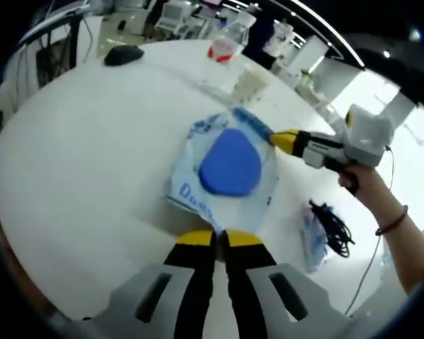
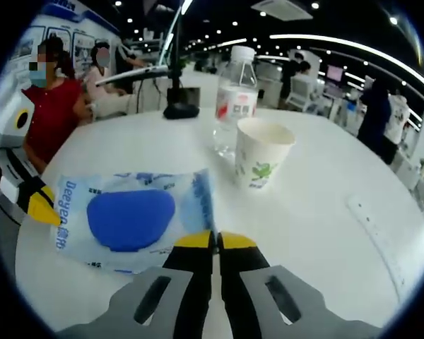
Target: Arrange the tabletop items into an orderly group along one side of the table until the central work area is clear of visible clutter.
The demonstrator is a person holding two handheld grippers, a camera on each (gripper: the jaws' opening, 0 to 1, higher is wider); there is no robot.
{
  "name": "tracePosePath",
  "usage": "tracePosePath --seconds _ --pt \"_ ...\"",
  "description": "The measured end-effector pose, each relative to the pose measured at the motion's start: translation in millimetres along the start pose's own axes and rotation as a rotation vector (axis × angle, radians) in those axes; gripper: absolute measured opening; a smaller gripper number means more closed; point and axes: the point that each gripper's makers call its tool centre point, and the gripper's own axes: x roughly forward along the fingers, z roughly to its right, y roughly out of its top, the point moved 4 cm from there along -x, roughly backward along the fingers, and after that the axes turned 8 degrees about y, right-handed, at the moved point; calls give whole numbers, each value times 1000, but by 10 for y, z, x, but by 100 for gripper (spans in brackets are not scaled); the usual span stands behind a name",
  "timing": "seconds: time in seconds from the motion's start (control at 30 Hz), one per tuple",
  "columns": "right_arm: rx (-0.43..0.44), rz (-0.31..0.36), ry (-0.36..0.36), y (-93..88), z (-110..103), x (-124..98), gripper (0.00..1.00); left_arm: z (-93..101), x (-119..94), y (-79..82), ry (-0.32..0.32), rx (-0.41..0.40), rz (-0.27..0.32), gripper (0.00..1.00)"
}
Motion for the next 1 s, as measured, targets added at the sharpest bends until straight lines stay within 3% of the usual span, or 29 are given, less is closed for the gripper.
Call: tracePosePath --seconds 0.27,0.5,0.67,0.77,0.9,1.0 --pt "-15 -13 -5 -71 -42 -218 1 -49 -39 79 1 -29 16 0" --pt "-27 -23 -20 -93 -96 -438 1 -20 -95 182 -9 22 51 0" --pt "37 37 -25 -58 -119 -671 1 -22 -129 253 -68 33 25 0" --pt "50 52 -44 -53 -122 -803 1 7 -158 337 -106 -23 23 0" --pt "68 72 -65 -65 -156 -1002 1 99 -181 434 -147 58 -15 0" --pt "63 67 -92 -97 -173 -1140 1 172 -189 509 -178 38 -27 0"
